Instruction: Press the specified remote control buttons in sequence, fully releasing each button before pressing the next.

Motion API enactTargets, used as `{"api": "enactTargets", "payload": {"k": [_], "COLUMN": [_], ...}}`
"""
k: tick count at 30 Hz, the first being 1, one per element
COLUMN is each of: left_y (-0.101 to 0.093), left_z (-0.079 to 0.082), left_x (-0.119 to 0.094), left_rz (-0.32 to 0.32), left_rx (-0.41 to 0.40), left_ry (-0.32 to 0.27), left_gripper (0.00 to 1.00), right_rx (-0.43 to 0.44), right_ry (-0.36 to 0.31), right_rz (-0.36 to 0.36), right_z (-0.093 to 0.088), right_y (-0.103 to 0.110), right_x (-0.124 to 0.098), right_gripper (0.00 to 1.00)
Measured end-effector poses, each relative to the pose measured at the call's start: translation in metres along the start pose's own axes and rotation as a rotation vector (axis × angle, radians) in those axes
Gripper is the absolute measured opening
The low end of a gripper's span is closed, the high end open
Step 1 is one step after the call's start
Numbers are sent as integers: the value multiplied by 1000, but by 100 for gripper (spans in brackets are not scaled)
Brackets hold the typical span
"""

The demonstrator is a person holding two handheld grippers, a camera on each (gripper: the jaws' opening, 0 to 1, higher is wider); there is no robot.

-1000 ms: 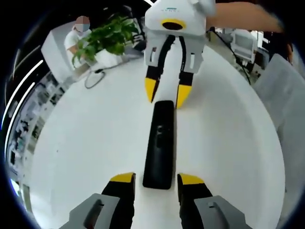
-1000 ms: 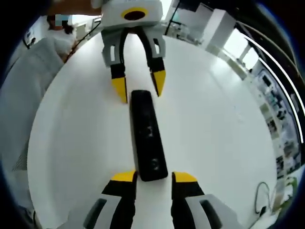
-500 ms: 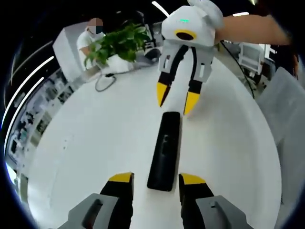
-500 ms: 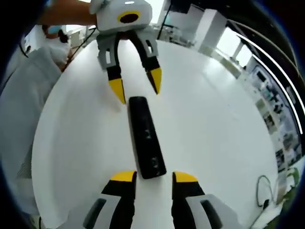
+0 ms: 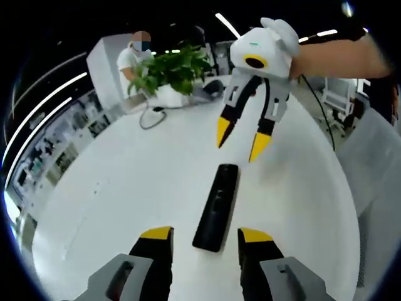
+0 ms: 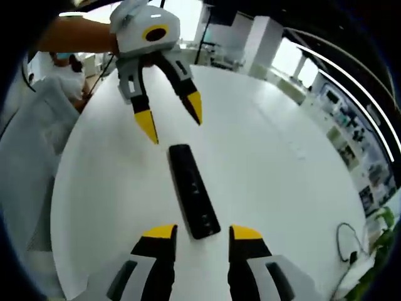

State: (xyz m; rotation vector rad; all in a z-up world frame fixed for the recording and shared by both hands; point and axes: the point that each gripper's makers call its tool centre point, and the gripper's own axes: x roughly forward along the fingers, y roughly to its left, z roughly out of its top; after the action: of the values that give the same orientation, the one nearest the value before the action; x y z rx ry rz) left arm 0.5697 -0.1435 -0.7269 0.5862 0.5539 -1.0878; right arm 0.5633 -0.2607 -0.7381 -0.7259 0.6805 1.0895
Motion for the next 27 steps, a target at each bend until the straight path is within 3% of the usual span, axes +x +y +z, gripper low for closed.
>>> {"api": "enactTargets", "payload": {"k": [3,15,27], "left_y": [-2,-11,-32], "left_z": [3,-2,1], "left_x": [-7,-25,-34], "left_rz": [15,44,50], "left_rx": [-29,-78,-164], "left_ry": [-32,-66,-141], "left_gripper": [42,47,52], "right_rx": [26,98,168], "right_ry": [-27,-85,-154], "right_rz": [-13,-48,-78], "right_z": [3,6,16], "right_y": [1,15,36], "right_x": [-4,-14,-24], "right_gripper": [30,34,36]}}
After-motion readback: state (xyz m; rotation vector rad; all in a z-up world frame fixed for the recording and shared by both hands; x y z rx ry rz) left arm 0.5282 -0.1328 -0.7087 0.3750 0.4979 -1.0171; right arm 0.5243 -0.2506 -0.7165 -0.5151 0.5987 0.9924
